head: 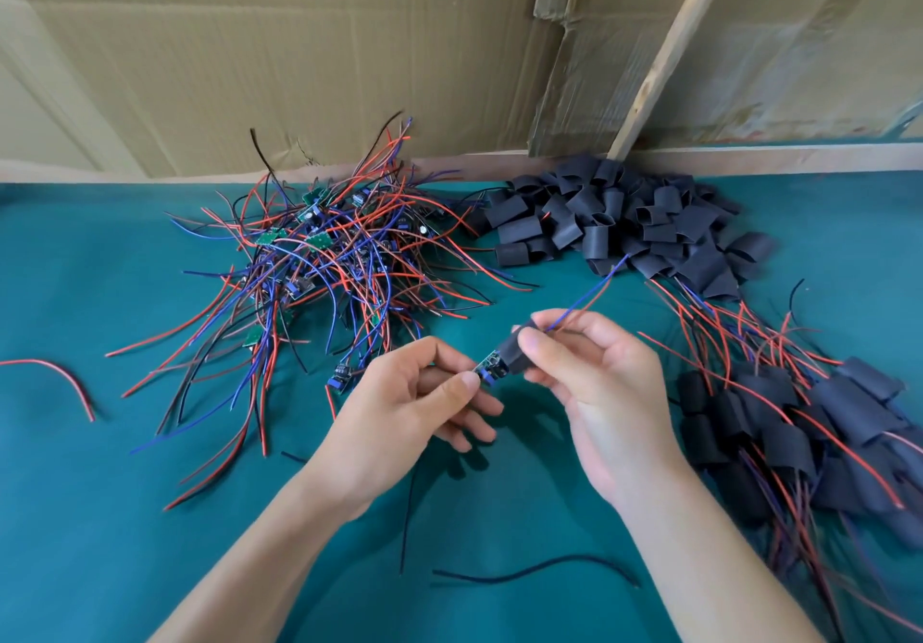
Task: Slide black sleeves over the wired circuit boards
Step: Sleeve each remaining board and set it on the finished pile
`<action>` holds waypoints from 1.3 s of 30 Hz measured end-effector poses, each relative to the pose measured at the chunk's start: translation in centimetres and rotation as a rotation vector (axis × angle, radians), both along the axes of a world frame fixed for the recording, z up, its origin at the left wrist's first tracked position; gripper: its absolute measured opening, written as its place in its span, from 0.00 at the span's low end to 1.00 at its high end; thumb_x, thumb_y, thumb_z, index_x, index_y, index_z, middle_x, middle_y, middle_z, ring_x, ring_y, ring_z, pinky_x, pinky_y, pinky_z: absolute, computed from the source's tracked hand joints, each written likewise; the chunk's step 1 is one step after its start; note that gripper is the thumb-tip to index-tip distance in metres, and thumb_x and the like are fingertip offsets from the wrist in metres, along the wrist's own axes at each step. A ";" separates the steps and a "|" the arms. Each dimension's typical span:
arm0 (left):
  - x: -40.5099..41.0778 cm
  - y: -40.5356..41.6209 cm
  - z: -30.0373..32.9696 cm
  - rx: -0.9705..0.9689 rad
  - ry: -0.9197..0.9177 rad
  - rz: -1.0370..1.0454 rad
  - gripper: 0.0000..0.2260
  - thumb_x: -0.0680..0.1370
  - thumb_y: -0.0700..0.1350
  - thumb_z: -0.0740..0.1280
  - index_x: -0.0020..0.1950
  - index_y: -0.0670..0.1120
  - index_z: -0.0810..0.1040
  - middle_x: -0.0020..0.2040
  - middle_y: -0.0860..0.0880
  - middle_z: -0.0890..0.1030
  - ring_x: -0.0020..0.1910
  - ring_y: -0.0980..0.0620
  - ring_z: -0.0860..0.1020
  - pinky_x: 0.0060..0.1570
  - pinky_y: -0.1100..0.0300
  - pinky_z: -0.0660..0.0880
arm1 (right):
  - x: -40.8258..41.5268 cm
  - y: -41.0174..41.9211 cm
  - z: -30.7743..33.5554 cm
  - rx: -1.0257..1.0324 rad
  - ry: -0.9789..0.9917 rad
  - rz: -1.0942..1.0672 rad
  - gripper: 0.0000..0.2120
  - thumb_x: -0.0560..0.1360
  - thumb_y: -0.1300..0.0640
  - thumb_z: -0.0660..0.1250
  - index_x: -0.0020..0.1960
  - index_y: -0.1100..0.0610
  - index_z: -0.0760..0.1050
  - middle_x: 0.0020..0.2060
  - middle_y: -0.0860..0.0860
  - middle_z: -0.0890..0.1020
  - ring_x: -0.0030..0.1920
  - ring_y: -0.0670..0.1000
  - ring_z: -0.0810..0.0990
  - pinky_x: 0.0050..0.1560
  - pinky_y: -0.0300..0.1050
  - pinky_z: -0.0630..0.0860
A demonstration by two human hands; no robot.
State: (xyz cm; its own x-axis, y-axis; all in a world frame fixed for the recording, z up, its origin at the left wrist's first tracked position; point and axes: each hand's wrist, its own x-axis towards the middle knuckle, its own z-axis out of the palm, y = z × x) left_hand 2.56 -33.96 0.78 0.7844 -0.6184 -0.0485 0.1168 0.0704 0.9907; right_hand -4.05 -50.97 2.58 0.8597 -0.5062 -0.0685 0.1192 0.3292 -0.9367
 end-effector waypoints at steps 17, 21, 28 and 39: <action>-0.9 -0.2 0.0 0.200 -0.372 0.153 0.09 0.80 0.39 0.69 0.44 0.52 0.78 0.40 0.51 0.87 0.38 0.51 0.86 0.37 0.66 0.77 | -0.2 0.9 0.0 -0.024 0.110 0.064 0.05 0.73 0.62 0.77 0.46 0.60 0.83 0.38 0.56 0.86 0.38 0.52 0.84 0.40 0.42 0.81; -1.0 -0.1 0.1 0.214 -0.487 0.215 0.09 0.78 0.44 0.70 0.48 0.57 0.73 0.38 0.53 0.86 0.35 0.51 0.84 0.37 0.58 0.79 | -0.2 1.5 0.1 0.044 0.113 0.119 0.04 0.72 0.61 0.77 0.45 0.59 0.82 0.38 0.58 0.86 0.37 0.54 0.85 0.39 0.41 0.81; -1.2 -0.2 0.6 0.163 -0.676 0.296 0.10 0.75 0.43 0.72 0.50 0.54 0.73 0.40 0.55 0.83 0.38 0.49 0.82 0.41 0.53 0.79 | -0.2 1.8 0.6 0.165 0.134 0.150 0.15 0.64 0.51 0.78 0.45 0.58 0.80 0.39 0.56 0.86 0.36 0.52 0.85 0.37 0.40 0.81; -1.5 -0.3 0.7 0.182 -0.741 0.276 0.09 0.74 0.40 0.70 0.47 0.52 0.74 0.36 0.55 0.81 0.34 0.52 0.79 0.37 0.62 0.76 | -0.4 1.8 0.8 0.064 0.121 0.227 0.18 0.63 0.51 0.80 0.44 0.59 0.77 0.36 0.58 0.84 0.30 0.52 0.81 0.32 0.41 0.79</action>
